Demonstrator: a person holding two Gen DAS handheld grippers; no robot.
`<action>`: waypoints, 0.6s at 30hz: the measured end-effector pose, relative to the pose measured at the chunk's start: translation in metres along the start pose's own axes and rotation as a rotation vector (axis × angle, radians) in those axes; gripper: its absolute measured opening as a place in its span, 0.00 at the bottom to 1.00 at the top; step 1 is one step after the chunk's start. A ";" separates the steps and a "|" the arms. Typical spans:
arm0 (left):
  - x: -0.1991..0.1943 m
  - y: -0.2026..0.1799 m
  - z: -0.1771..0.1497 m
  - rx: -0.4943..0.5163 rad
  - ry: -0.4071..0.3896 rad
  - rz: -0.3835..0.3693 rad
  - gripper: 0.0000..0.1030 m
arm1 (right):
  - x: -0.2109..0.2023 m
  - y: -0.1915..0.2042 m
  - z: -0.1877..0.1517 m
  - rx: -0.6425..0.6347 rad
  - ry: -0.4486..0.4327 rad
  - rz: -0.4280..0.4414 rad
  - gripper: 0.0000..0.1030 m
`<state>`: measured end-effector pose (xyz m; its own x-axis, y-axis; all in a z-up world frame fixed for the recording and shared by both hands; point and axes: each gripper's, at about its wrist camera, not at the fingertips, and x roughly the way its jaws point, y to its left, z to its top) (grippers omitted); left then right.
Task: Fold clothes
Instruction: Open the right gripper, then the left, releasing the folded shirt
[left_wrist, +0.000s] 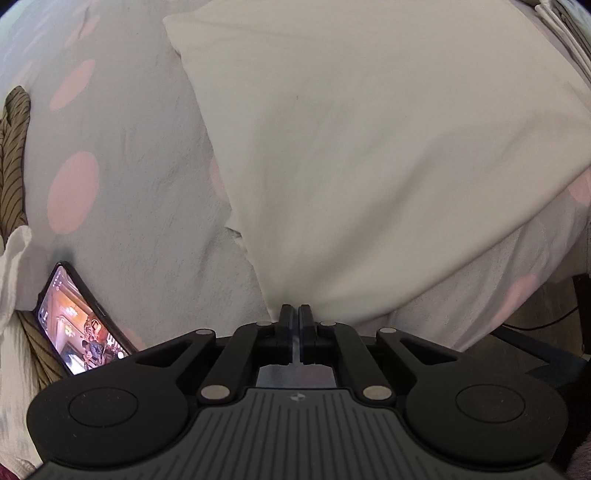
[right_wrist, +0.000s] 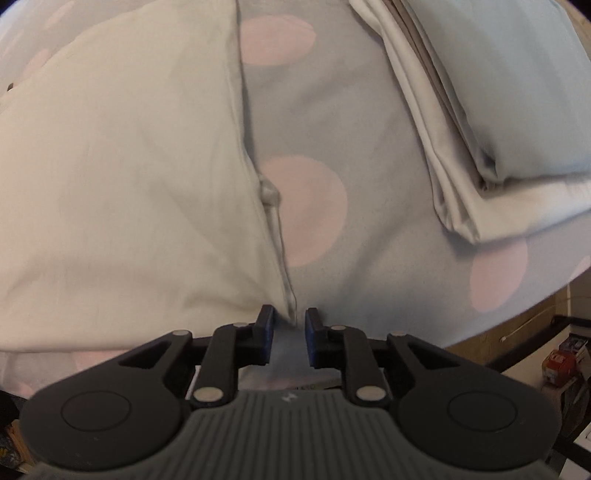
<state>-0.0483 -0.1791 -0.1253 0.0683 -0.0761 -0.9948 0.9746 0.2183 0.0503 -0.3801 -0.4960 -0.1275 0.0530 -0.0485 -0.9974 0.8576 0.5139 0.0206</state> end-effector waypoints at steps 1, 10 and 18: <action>-0.004 0.000 0.000 -0.004 -0.013 0.011 0.01 | -0.005 -0.002 0.001 0.010 -0.019 0.004 0.20; -0.033 0.018 0.025 -0.154 -0.162 0.026 0.15 | -0.037 -0.014 0.032 0.121 -0.290 0.195 0.47; -0.026 0.035 0.070 -0.244 -0.208 0.003 0.15 | -0.014 0.006 0.067 0.108 -0.294 0.242 0.47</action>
<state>-0.0013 -0.2377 -0.0919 0.1383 -0.2671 -0.9537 0.8962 0.4437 0.0057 -0.3420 -0.5495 -0.1086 0.3914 -0.1885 -0.9007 0.8503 0.4483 0.2756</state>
